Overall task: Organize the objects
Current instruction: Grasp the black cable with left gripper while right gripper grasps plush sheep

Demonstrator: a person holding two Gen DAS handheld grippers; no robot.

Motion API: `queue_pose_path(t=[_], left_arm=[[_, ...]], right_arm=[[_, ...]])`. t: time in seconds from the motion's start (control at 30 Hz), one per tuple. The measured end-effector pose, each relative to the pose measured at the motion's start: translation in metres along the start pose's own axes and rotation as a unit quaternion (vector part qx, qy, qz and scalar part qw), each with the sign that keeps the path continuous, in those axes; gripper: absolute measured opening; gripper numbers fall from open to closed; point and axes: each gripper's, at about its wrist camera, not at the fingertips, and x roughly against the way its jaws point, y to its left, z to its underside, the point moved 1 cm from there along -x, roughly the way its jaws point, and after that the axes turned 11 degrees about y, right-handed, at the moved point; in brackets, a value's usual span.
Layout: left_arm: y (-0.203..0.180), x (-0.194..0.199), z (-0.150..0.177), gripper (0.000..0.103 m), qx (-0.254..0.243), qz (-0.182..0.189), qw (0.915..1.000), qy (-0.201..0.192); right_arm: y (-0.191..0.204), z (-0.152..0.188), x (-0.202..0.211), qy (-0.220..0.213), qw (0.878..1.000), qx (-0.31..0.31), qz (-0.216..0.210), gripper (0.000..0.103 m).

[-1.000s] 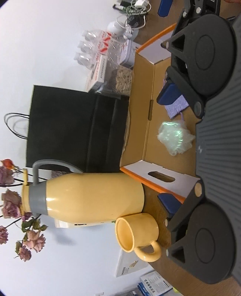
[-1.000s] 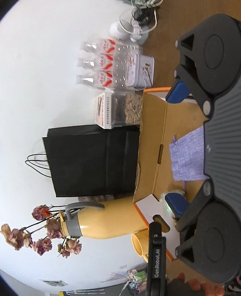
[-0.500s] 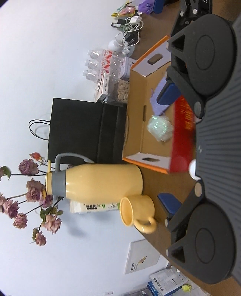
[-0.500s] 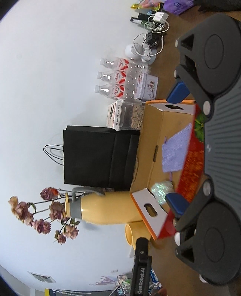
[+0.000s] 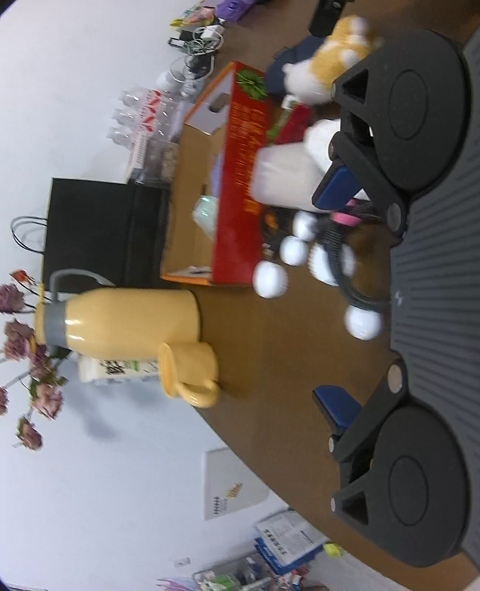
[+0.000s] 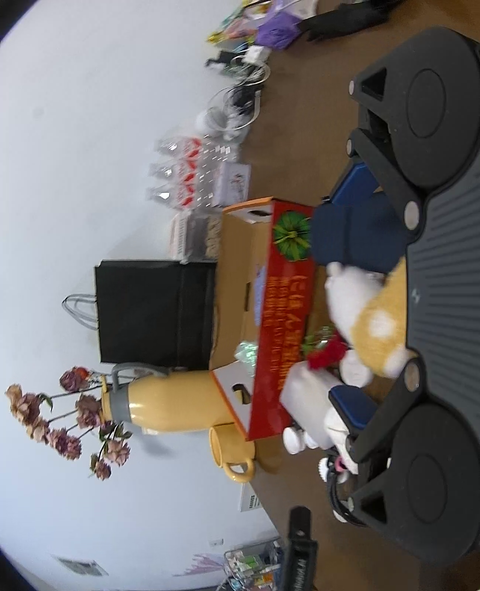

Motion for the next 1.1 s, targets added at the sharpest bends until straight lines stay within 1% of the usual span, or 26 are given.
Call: queue_pose_path(t=[0.2, 0.37, 0.53, 0.7, 0.8, 0.9, 1.1], left_arm=[[0.023, 0.012, 0.025, 0.103, 0.029, 0.009, 0.9995, 0.007], [0.030, 0.011, 0.027, 0.103, 0.039, 0.014, 0.9990, 0.013], [0.029, 0.006, 0.028, 0.103, 0.037, 0.021, 0.9989, 0.021], [0.033, -0.001, 0.028, 0.103, 0.039, 0.027, 0.9986, 0.024], [0.034, -0.007, 0.027, 0.103, 0.038, 0.029, 0.9985, 0.026], [0.032, -0.012, 0.025, 0.103, 0.035, 0.036, 0.9984, 0.027], [0.022, -0.020, 0.027, 0.103, 0.006, 0.044, 0.9984, 0.036]], right_arm=[[0.005, 0.016, 0.000, 0.022, 0.999, -0.035, 0.006, 0.103], [0.012, 0.018, -0.009, 0.032, 0.997, -0.068, 0.021, 0.103], [0.018, 0.016, -0.026, 0.052, 0.994, -0.089, 0.037, 0.103], [0.015, 0.013, -0.047, 0.071, 0.989, -0.118, 0.054, 0.103], [0.011, 0.016, -0.053, 0.074, 0.986, -0.139, 0.053, 0.103], [0.013, 0.017, -0.054, 0.073, 0.986, -0.137, 0.055, 0.103], [0.013, 0.017, -0.055, 0.073, 0.986, -0.143, 0.053, 0.103]])
